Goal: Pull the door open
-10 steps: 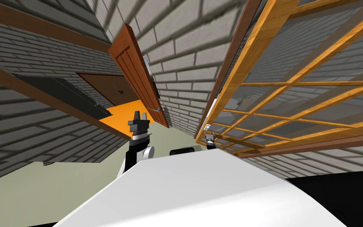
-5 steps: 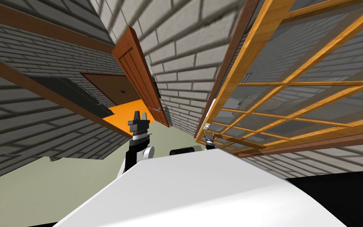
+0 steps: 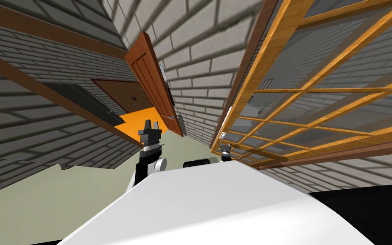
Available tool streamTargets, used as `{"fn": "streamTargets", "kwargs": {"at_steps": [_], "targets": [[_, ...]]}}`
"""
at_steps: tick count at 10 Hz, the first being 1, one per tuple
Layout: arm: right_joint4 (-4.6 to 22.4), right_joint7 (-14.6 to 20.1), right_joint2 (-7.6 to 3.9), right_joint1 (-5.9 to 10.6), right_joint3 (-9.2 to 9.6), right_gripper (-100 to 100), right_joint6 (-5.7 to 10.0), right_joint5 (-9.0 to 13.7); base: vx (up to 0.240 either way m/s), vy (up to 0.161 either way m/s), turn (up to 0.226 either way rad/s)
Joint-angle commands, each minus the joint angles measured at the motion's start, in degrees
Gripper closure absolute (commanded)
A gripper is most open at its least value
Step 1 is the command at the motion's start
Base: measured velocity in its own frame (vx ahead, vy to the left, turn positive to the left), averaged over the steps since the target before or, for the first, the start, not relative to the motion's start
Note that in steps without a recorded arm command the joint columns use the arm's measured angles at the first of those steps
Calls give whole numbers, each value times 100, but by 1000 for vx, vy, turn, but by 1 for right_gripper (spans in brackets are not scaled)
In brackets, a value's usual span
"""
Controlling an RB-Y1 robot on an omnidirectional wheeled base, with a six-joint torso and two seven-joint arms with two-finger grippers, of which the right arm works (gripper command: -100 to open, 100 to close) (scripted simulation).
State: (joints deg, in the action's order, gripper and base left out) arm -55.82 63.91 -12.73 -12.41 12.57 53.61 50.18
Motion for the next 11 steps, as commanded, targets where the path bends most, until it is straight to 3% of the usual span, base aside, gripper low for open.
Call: {"fn": "streamTargets", "kwargs": {"at_steps": [1,2,11], "targets": [[-7,172,6,8,39,-100,5,68,-36,-2,15],[-14,104,3,0,23,-100,-1,44,-14,-1,2],[1215,1407,-282,469,-1460,-100,-145,-903,58,0,141]]}}
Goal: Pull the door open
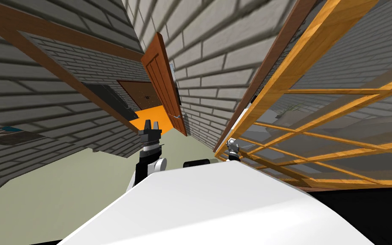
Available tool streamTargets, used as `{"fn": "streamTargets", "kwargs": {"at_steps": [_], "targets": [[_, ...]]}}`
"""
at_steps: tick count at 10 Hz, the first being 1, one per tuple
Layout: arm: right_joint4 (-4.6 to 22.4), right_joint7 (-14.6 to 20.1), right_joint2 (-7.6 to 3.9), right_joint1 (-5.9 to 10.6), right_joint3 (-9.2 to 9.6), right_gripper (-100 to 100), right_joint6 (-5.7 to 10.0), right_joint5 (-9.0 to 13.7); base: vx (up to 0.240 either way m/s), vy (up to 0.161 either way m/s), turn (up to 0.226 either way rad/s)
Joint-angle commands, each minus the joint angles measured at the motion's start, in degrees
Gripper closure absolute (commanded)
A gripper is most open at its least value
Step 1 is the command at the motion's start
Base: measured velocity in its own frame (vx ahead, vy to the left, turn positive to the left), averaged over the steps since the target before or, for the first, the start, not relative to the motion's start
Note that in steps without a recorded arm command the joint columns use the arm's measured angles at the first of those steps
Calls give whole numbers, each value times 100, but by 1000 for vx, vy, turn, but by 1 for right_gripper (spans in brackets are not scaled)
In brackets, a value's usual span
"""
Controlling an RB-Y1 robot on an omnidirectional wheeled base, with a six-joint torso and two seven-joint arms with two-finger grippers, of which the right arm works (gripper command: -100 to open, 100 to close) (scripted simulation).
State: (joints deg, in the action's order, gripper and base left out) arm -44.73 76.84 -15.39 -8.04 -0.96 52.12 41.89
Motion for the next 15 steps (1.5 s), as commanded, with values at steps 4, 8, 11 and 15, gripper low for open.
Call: {"fn": "streamTargets", "kwargs": {"at_steps": [4,8,11,15], "targets": [[498,522,-106,181,-575,-100,-42,-376,55,-4,102],[436,460,-84,149,-509,100,-25,-332,-1,0,-1],[436,460,-84,149,-509,100,-25,-332,0,0,0],[453,533,-123,181,-406,100,-43,-335,-181,17,113]]}}
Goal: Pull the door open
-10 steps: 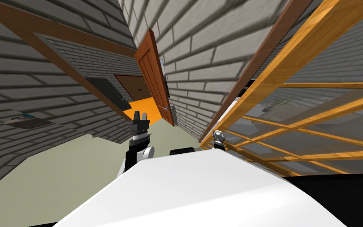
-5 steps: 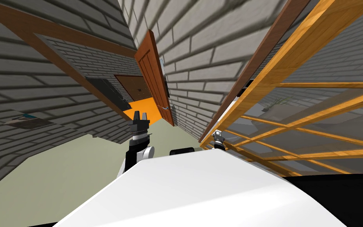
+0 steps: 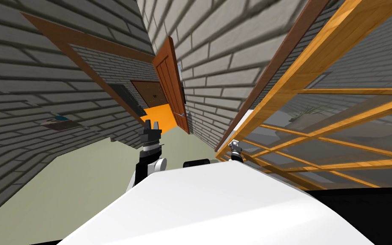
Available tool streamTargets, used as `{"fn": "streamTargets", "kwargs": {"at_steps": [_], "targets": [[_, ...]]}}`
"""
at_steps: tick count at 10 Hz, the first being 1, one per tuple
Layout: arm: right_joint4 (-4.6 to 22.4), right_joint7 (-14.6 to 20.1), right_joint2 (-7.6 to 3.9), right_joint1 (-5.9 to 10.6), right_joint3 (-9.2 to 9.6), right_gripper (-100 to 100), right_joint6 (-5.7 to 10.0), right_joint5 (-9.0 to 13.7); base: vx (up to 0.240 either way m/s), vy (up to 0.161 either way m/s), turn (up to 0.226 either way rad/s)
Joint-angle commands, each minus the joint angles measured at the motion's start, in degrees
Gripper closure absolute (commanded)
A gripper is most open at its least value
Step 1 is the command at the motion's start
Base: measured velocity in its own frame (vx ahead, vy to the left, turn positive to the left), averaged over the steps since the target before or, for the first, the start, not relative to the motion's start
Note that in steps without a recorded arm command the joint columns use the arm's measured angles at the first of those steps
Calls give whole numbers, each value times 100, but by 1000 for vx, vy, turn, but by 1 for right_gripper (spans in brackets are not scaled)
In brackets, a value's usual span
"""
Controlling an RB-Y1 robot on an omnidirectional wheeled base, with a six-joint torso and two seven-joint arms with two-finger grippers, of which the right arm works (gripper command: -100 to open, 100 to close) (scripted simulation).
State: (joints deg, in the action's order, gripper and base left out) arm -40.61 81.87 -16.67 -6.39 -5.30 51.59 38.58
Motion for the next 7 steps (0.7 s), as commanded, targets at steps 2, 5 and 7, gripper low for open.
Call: {"fn": "streamTargets", "kwargs": {"at_steps": [2,5,7], "targets": [[51,87,-26,44,108,100,-2,-6,-230,19,174],[67,175,-71,87,231,100,-20,-10,-257,22,186],[75,215,-91,106,286,100,-29,-11,-284,19,164]]}}
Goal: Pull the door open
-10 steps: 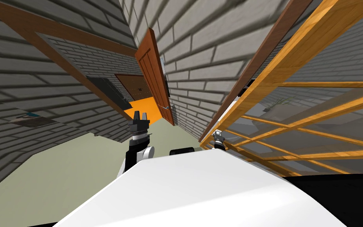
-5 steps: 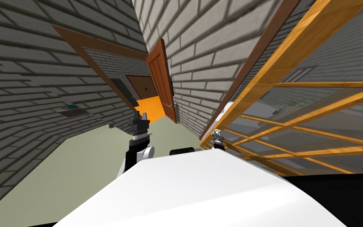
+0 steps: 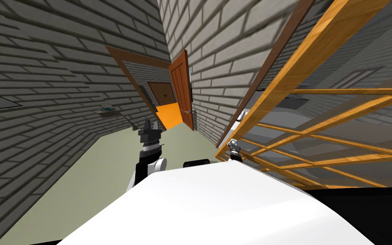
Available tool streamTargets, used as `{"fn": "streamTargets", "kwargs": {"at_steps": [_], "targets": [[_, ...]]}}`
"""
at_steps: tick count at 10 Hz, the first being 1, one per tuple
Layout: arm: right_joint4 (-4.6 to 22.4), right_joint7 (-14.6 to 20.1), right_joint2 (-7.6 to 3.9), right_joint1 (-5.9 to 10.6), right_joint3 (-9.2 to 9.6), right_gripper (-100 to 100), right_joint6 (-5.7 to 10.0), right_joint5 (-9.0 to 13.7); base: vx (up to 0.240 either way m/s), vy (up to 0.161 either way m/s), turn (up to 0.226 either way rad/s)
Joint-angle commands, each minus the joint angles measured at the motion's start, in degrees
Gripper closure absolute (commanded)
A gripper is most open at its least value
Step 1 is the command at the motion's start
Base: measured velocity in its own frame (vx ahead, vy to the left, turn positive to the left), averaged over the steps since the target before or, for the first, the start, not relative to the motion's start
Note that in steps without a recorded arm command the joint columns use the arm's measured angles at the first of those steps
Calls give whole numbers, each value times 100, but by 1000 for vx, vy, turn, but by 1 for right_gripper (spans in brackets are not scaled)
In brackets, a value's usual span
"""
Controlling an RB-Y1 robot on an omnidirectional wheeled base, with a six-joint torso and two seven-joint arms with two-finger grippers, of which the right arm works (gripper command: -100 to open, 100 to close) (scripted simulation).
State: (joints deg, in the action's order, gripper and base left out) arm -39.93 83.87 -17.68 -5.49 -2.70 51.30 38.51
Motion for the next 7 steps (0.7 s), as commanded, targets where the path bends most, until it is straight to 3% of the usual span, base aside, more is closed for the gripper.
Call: {"fn": "streamTargets", "kwargs": {"at_steps": [1,7], "targets": [[0,0,0,0,0,100,0,0,-110,16,37],[-207,311,-115,-133,511,100,25,-311,-247,25,67]]}}
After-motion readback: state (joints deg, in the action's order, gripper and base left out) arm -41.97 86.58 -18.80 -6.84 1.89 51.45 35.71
